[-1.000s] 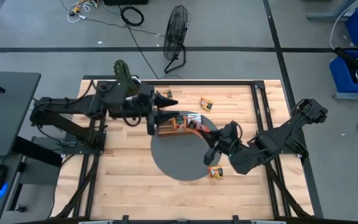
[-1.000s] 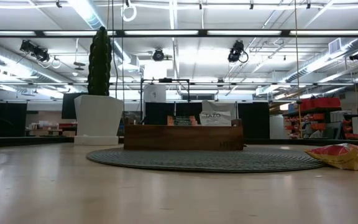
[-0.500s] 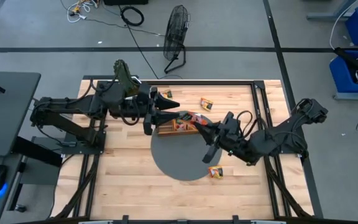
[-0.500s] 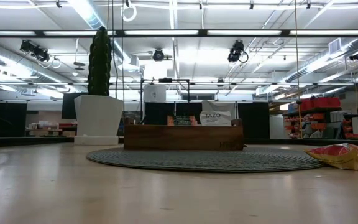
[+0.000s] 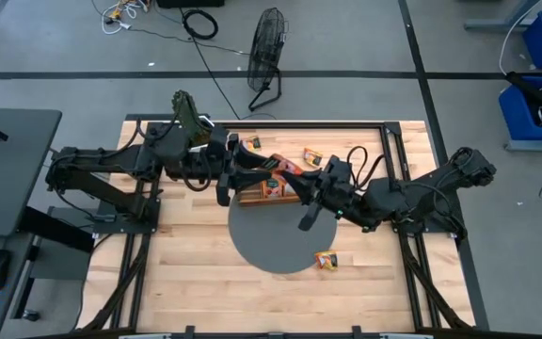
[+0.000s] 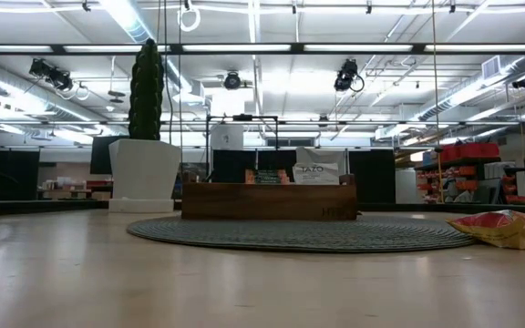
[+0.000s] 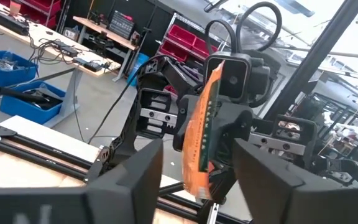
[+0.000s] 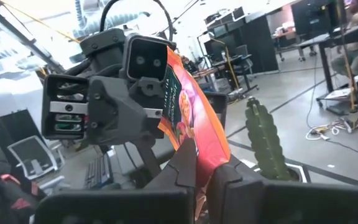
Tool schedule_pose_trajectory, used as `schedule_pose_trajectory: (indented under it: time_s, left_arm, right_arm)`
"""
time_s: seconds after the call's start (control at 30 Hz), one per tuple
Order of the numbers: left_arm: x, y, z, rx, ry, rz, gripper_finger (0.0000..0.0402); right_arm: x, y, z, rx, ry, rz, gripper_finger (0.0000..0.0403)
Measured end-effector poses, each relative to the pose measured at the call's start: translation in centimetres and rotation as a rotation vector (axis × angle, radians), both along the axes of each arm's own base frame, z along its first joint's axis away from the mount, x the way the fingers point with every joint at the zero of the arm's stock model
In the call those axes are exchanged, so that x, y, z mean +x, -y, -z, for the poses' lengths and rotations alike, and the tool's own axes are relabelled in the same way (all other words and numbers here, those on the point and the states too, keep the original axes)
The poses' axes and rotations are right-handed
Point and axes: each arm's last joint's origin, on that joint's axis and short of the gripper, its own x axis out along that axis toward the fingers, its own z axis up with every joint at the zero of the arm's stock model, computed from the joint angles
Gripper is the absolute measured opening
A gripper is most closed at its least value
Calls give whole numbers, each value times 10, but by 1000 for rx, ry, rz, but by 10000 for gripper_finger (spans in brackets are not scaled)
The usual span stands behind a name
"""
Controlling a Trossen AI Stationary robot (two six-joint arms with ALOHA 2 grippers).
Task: Pick & Place Tea
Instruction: Put the pink tea bag into the middle section of the wooden organizer
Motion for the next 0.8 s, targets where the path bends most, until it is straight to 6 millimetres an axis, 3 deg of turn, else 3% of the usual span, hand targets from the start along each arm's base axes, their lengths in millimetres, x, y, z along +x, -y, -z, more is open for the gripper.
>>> schedule_pose_trajectory:
  time_s: [0.33,0.53,0.8]
  left_arm:
    - [0,-2,0,1,-3,-8,13]
    - [-2,-8,2,8,-37,-28,3]
    - [-20,-20,21,60,-305,-114,2]
  right_arm:
    - [1,1,2,-7,-16,-8,6]
    - [-5,1,5,-5,-80,-17,79]
    - [-49,14,6,57,-276,-44,185]
